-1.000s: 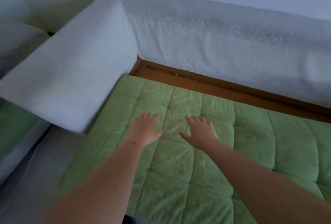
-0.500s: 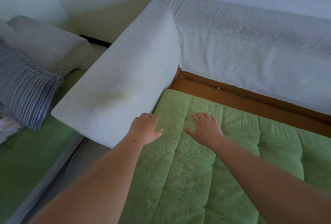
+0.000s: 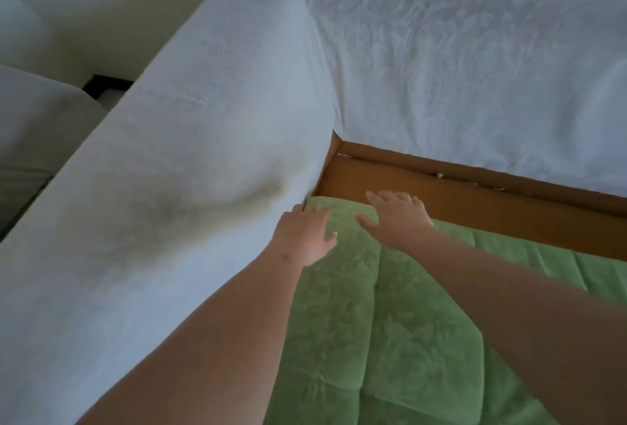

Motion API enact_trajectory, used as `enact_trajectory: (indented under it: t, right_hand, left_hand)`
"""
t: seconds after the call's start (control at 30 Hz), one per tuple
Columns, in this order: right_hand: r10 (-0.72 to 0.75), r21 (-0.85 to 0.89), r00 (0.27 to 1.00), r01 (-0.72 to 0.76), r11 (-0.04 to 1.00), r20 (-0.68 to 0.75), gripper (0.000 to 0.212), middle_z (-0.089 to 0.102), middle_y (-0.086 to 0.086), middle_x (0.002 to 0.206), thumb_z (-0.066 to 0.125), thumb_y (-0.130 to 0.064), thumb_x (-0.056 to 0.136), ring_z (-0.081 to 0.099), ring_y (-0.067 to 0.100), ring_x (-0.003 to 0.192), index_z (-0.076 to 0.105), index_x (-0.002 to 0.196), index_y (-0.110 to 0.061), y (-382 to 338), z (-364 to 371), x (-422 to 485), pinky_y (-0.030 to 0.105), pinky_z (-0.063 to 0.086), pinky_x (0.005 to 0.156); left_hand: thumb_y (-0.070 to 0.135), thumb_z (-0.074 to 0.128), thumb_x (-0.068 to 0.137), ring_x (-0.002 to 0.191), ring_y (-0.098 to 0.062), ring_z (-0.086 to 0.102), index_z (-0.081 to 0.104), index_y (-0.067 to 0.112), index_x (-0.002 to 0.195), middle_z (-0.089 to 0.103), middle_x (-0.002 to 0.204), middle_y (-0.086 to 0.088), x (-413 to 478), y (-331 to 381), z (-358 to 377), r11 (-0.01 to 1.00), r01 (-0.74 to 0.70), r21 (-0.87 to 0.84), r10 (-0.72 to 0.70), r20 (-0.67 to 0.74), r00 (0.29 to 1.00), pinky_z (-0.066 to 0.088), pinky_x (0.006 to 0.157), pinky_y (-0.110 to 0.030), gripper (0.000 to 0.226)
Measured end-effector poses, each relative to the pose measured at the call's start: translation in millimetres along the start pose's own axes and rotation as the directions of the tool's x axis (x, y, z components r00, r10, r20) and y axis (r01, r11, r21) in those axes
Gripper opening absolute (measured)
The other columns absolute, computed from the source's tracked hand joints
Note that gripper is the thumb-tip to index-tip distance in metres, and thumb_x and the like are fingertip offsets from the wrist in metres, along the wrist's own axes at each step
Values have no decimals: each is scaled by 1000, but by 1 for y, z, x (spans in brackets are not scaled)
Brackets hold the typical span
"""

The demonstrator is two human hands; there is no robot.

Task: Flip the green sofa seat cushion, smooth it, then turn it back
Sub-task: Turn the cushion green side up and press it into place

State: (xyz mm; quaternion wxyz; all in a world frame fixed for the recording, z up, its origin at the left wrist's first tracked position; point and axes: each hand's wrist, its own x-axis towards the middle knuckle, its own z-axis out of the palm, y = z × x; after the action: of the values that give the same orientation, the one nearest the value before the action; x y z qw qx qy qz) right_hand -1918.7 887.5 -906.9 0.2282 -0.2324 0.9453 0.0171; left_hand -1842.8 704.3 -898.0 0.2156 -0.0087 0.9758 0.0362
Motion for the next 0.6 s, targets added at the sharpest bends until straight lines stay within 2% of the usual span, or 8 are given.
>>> enact_trajectory:
  t: [0.07,0.13,0.2,0.3,0.37,0.4,0.47,0.6]
  right_hand:
    - [50,12,999,-50,999,18,76,30,7,160,23,-70,96,28,33,146,21,157,-24,8,24,40,55,21,119]
    - [147,52,987,-151,987,66,79,32,8,157,22,-71,95,31,32,143,27,155,-20,23,57,75,52,26,116]
    - [196,68,980,-197,978,29,76,41,10,149,23,-69,96,40,31,135,38,145,-14,36,95,93,47,36,107]
    - [182,140,981,-172,975,-66,61,63,12,115,21,-60,101,56,30,102,59,116,-15,46,119,110,38,43,78]
    - [198,186,979,-184,965,-54,58,65,9,92,22,-55,103,55,25,79,65,100,-16,49,113,119,32,36,58]
    - [219,208,973,-201,957,-71,57,63,7,86,22,-52,103,53,23,73,66,94,-16,52,104,124,31,33,54]
    - [281,240,953,-247,939,-116,56,64,6,83,24,-49,103,53,22,70,65,86,-15,60,78,133,31,35,56]
    - [392,325,886,-305,895,-248,46,65,13,90,31,-41,104,60,32,82,61,83,-12,102,4,157,34,40,67]
  left_hand:
    - [48,37,101,135,-31,41,31,14,152,46,146,-11,57,0,17,998,-55,41,57,-35,998,43,103,-45,62]
    - [49,31,102,140,-32,35,25,11,154,38,152,-13,112,3,44,998,-48,29,49,-34,998,36,111,-46,65]
    - [54,26,102,135,-33,38,36,8,147,41,147,-14,143,7,84,999,-35,31,36,-46,998,31,113,-47,65]
    - [57,24,102,113,-30,52,54,11,121,58,122,-12,162,9,112,997,-55,59,67,-216,974,39,96,-44,59]
    - [53,23,104,88,-28,59,61,13,98,66,97,-9,175,10,100,995,-96,9,96,-201,975,43,78,-39,55]
    - [50,24,104,73,-26,58,61,13,86,63,80,-7,184,10,87,994,-105,-9,101,-212,972,43,68,-35,56]
    - [45,25,105,58,-24,53,62,12,72,48,58,0,200,14,56,995,-96,6,94,-271,958,39,56,-31,60]
    - [38,31,106,50,-19,39,49,17,60,35,51,3,251,41,-19,979,-202,5,186,-411,892,26,49,-30,53]
